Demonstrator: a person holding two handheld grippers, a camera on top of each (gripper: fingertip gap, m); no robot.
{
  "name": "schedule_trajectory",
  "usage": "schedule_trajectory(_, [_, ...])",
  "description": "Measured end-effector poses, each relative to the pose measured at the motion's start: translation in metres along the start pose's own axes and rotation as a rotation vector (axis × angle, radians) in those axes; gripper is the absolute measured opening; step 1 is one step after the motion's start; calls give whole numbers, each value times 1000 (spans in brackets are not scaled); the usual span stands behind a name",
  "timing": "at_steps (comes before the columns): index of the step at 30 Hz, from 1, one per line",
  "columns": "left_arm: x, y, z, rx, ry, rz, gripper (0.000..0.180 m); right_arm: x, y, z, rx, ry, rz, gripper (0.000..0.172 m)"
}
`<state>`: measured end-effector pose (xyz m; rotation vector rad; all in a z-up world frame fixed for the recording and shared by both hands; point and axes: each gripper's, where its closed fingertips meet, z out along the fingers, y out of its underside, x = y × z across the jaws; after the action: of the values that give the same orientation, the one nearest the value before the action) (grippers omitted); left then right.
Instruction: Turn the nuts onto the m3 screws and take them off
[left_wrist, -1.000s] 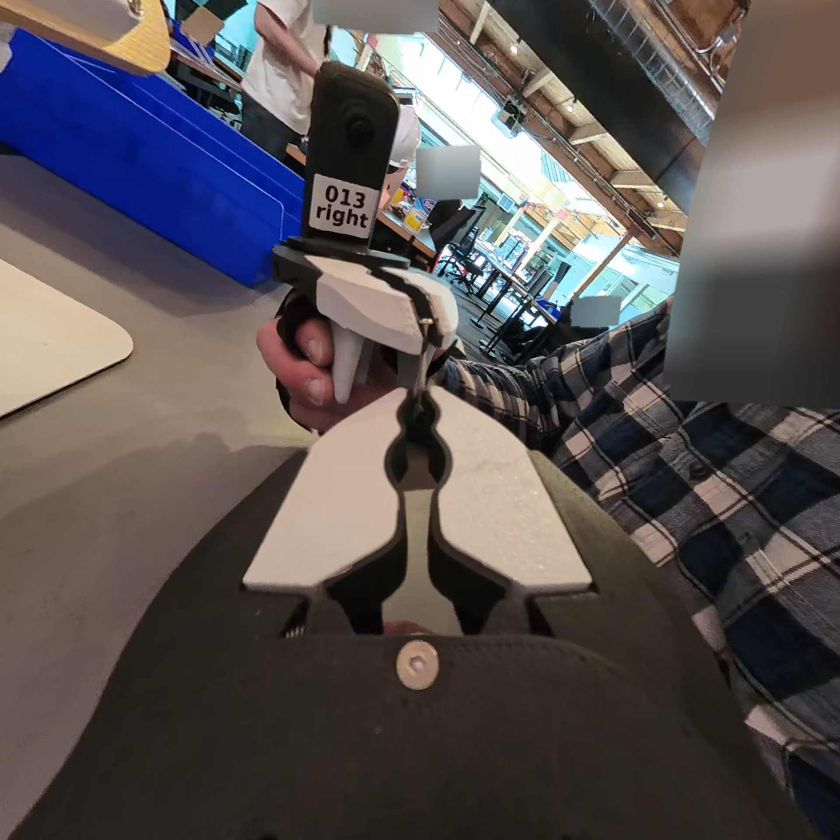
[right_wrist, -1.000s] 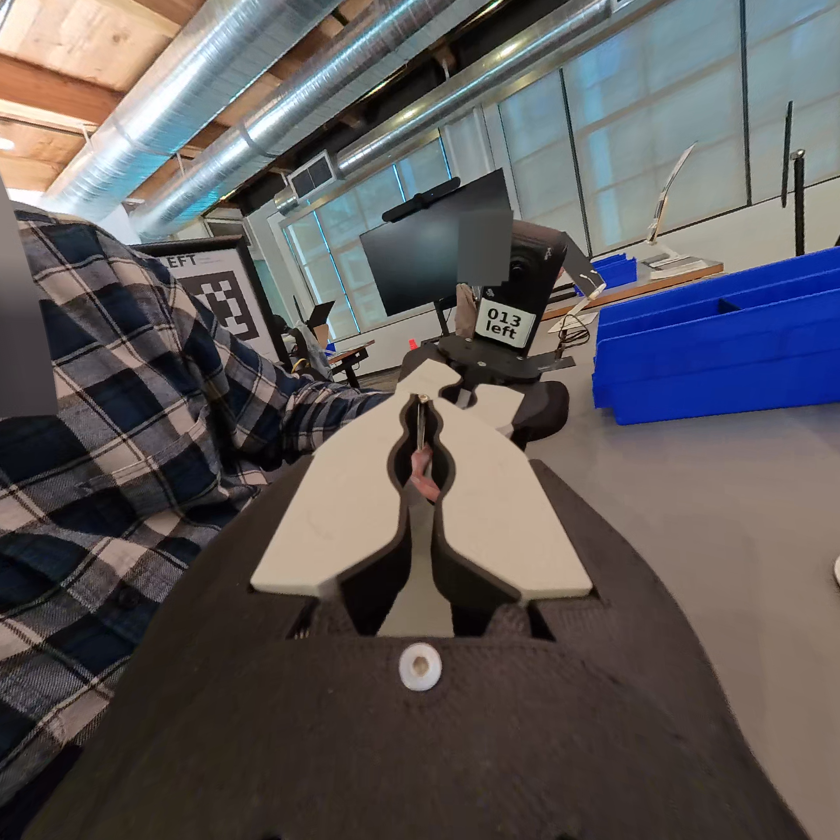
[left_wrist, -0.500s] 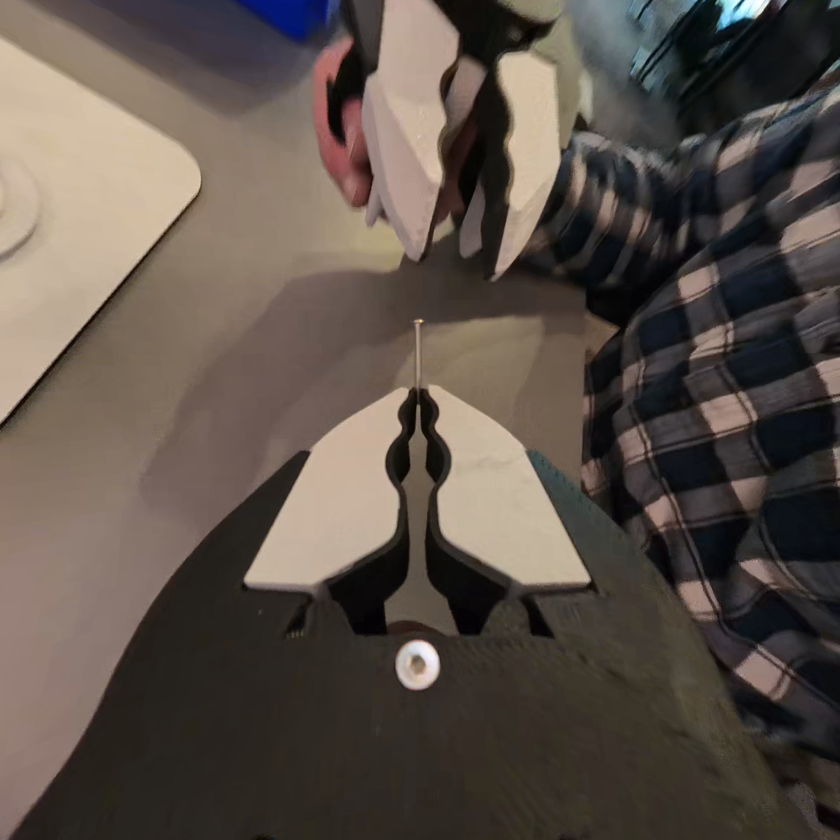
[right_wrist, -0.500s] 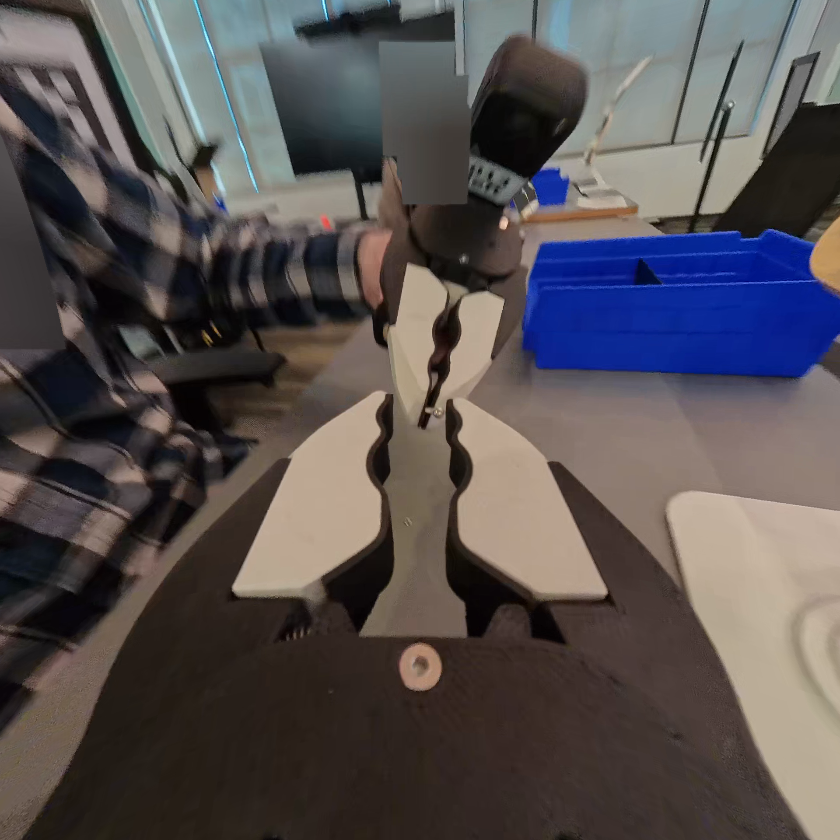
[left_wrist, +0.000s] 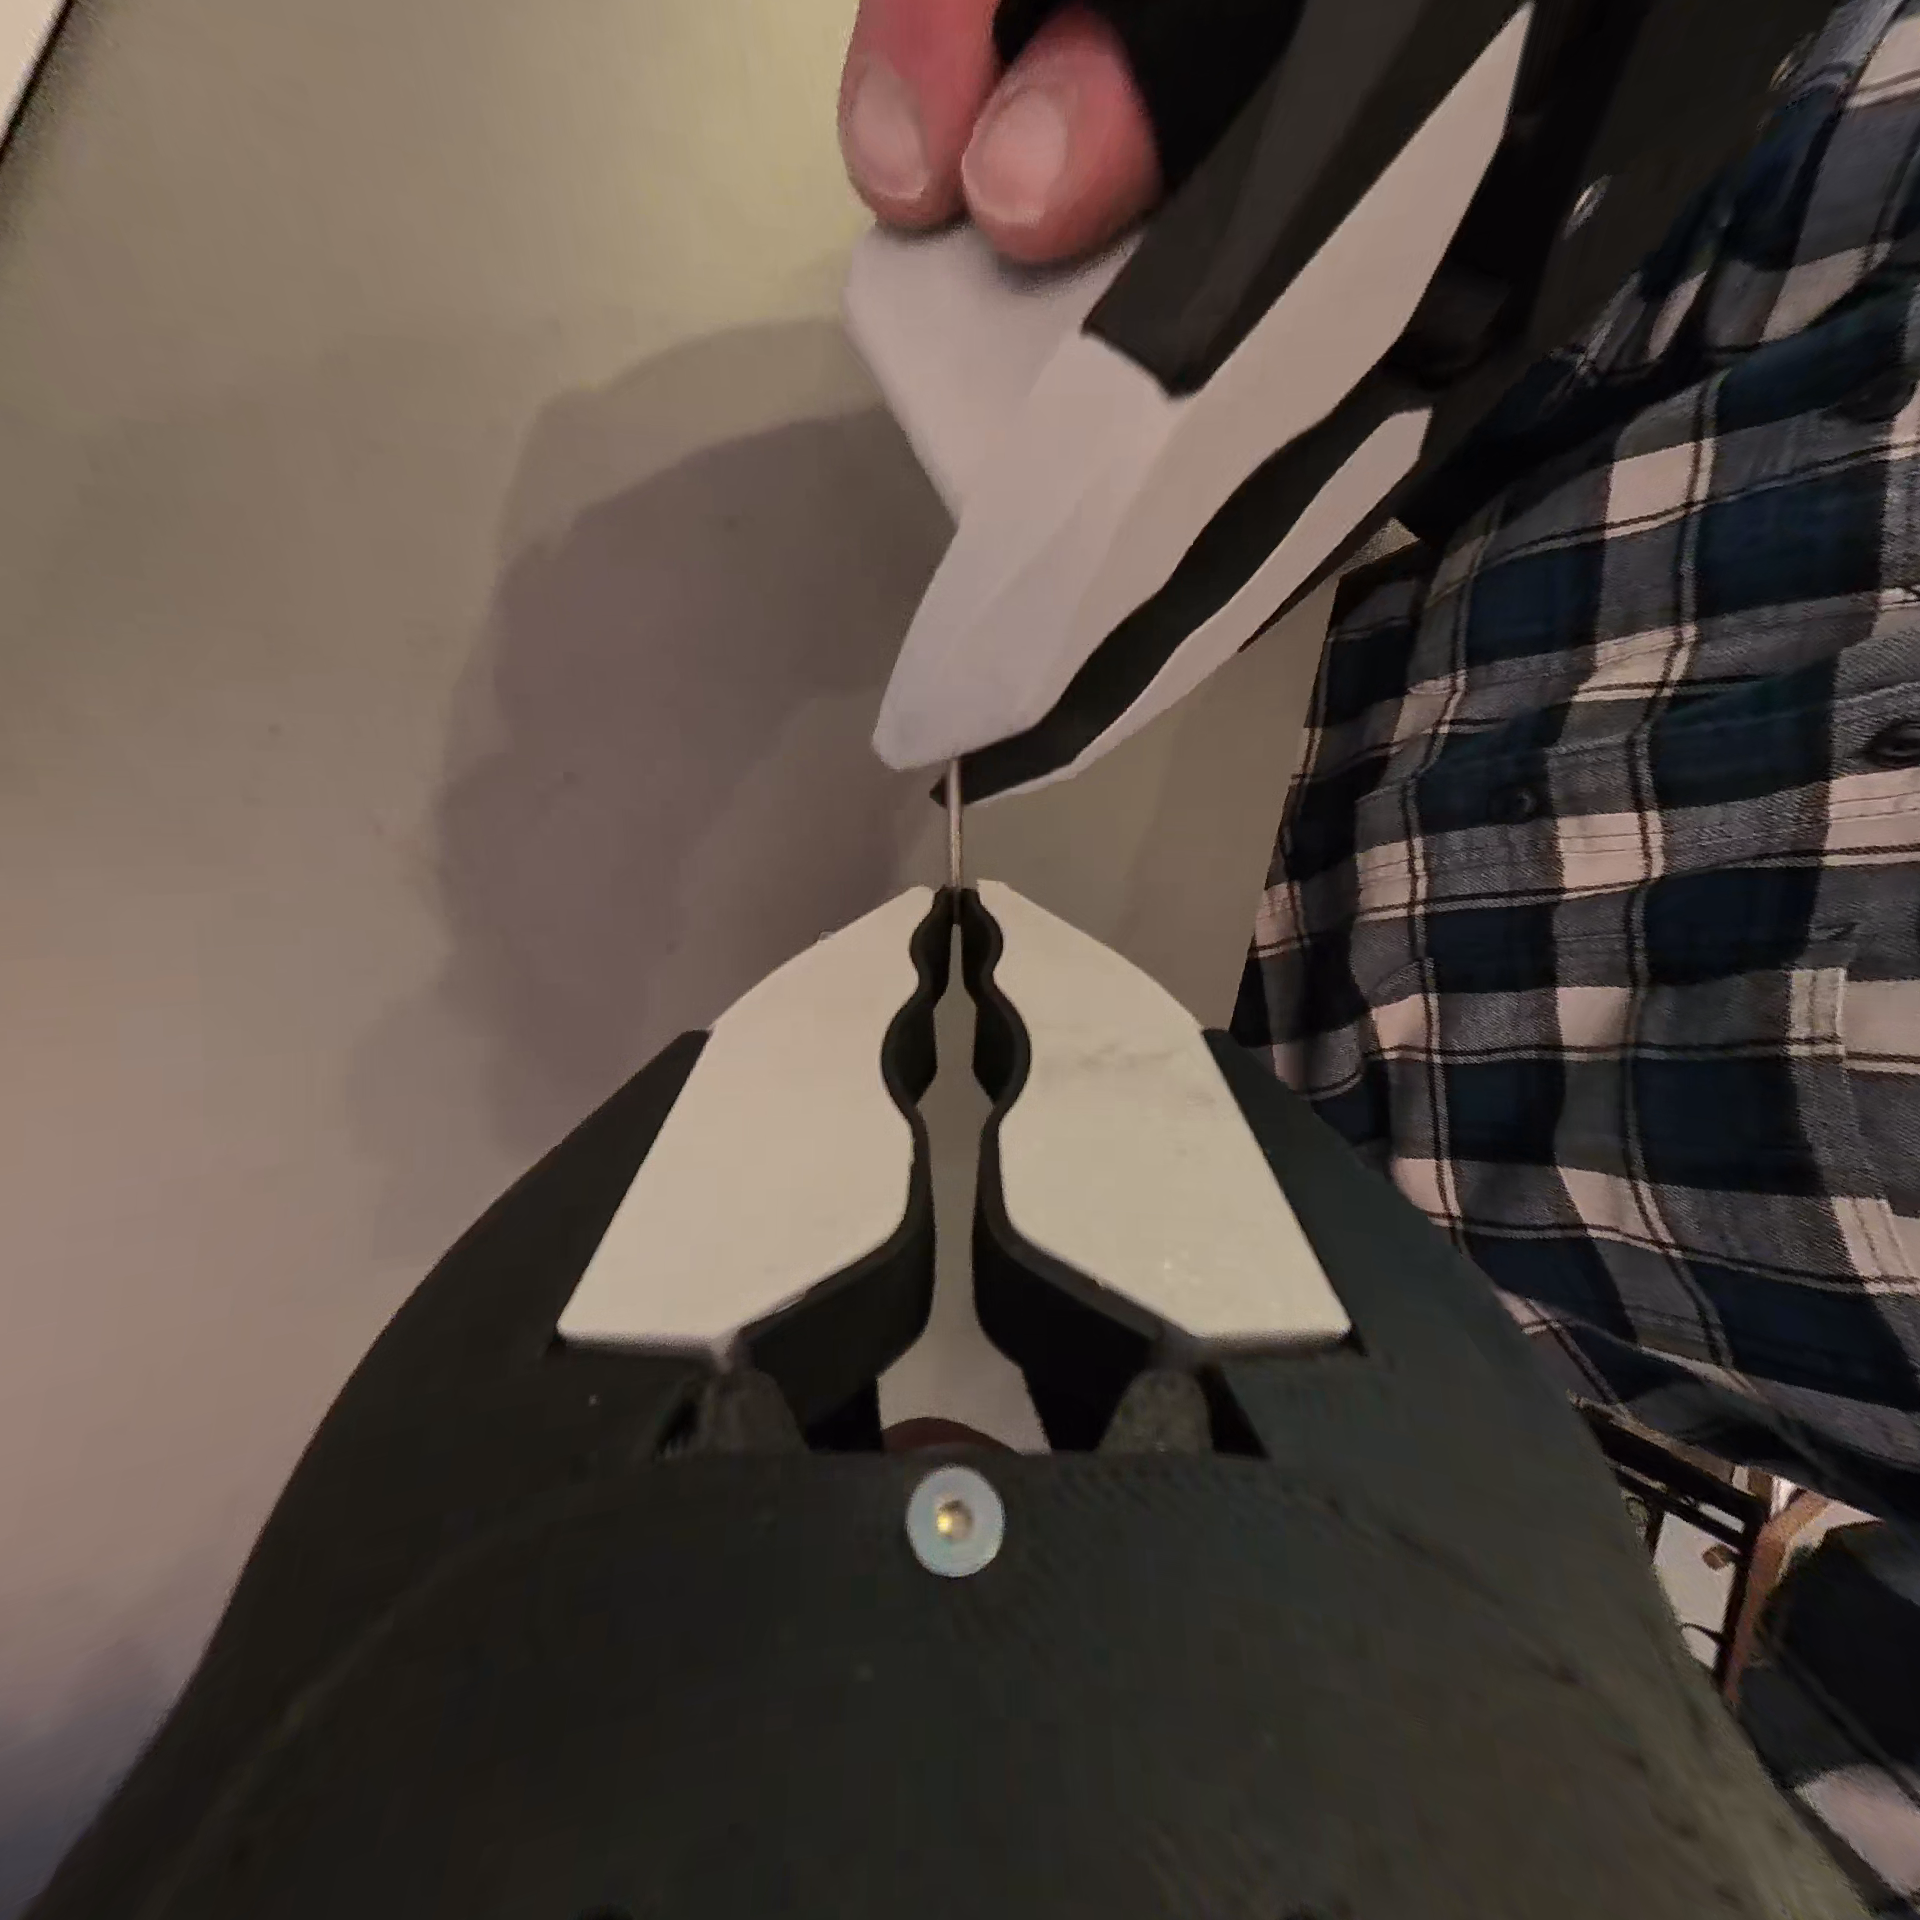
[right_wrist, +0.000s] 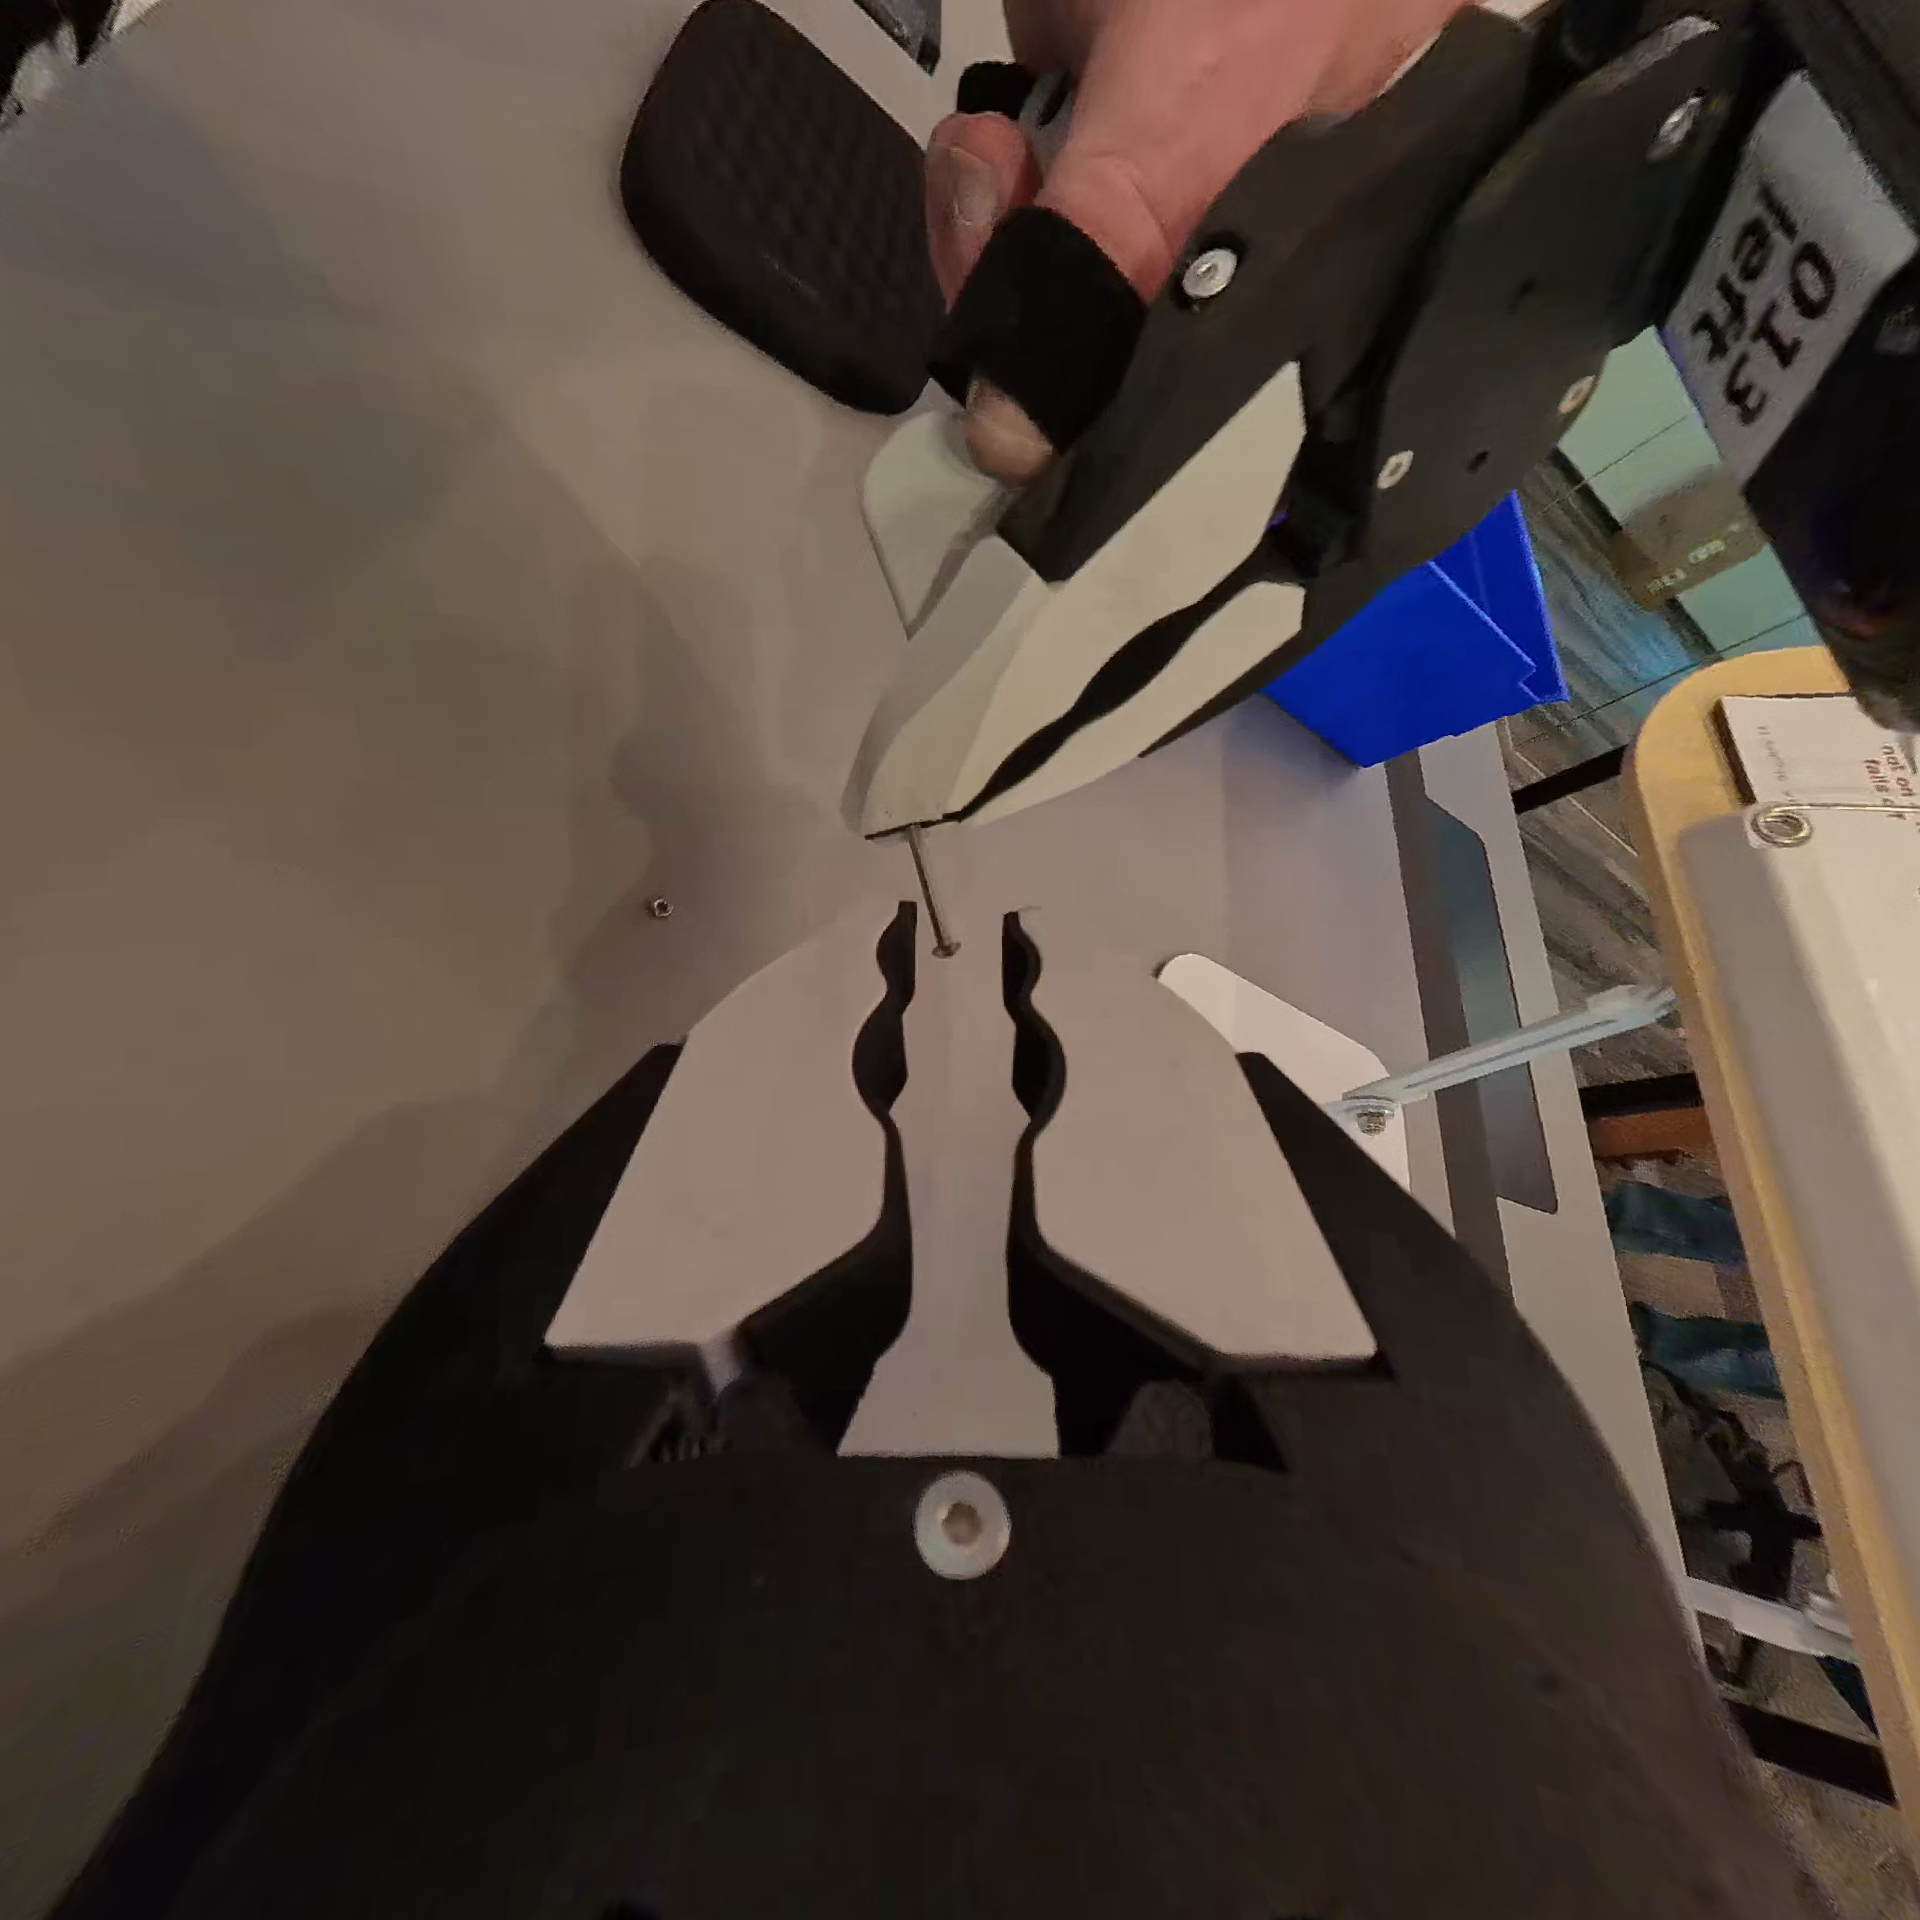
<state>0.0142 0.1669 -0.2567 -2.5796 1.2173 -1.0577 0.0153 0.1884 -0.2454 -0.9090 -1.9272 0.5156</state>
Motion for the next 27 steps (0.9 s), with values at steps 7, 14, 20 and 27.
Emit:
schedule_trajectory(7, [0,-1,4,-1,3,-15,1,-6,4,3,-42,-15,-44,6])
schedule_trajectory(14, [-2,-11,-6,84,-15,2,17,-3,7,4,-22,-23,28,3])
schedule_trajectory(20, [-2,-34,-23,317,-100,107,32,22,2,-10,200,-30,352,3])
schedule_trajectory(27, [7,-70,-48,763,-193,221,18,44,-6,-28,527,-112,701,3])
